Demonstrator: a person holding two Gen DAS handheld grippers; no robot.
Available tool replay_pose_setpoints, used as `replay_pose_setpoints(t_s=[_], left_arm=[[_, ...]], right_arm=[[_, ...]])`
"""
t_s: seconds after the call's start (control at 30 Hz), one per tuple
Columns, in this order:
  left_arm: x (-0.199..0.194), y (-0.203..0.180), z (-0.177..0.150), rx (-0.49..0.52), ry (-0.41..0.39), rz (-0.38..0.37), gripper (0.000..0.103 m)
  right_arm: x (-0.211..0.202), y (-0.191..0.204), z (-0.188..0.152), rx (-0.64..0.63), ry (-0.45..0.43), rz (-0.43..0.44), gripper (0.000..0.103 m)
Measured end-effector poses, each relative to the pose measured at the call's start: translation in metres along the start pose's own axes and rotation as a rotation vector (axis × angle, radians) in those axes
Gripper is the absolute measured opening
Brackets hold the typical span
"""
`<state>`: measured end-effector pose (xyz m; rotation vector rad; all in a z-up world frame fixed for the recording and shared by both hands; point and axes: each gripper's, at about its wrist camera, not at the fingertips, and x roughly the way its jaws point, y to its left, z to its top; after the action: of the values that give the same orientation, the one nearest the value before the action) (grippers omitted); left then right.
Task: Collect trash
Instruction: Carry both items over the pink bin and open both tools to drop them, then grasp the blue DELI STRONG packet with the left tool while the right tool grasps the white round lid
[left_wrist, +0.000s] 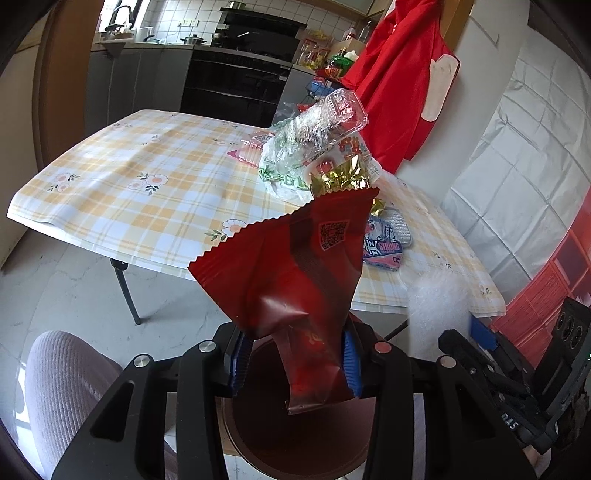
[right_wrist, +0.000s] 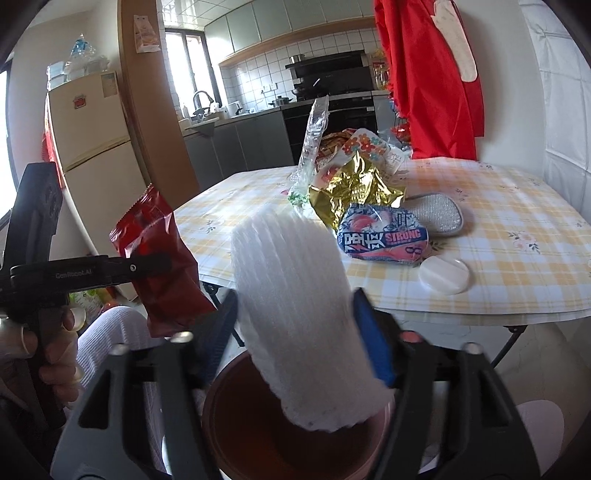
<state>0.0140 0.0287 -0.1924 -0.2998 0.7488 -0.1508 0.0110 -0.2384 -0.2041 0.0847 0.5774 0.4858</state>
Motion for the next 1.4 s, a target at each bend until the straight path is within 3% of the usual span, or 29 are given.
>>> replay_pose_setpoints(t_s=[0.07,0.33,0.6,0.67,0.73,0.83,1.03,1.4], left_arm=[[0.000,-0.002,0.000,0.009,-0.001,0.001,0.041],[0.000,-0.004,0.000,0.028,-0.002,0.001,0.042],[-0.001,-0.010,-0.001,0.059,-0.008,-0.015,0.043],[-0.002,-0.013,-0.001,0.073,-0.013,-0.027,0.047],[-0.003,-0.017,-0.002,0.089,-0.022,-0.047,0.069],[-0.009,-0.020,-0.001,0.109,-0.058,-0.038,0.089],[-0.013,-0.019,0.000,0.101,-0.082,0.002,0.095],[-0.013,-0.008,0.000,0.054,-0.074,0.029,0.096]], right_arm=[[-0.005,0.001,0.001,-0.002,-0.027,-0.010,0.094],[-0.011,-0.007,0.002,0.026,-0.052,-0.103,0.097],[-0.011,-0.016,0.002,0.061,-0.051,-0.123,0.097],[-0.011,-0.016,0.002,0.061,-0.052,-0.121,0.097],[-0.011,-0.016,0.001,0.061,-0.051,-0.120,0.097],[-0.011,-0.017,0.001,0.065,-0.049,-0.121,0.097],[-0.010,-0.020,0.001,0.079,-0.044,-0.126,0.097],[-0.010,-0.022,0.000,0.093,-0.038,-0.130,0.097]])
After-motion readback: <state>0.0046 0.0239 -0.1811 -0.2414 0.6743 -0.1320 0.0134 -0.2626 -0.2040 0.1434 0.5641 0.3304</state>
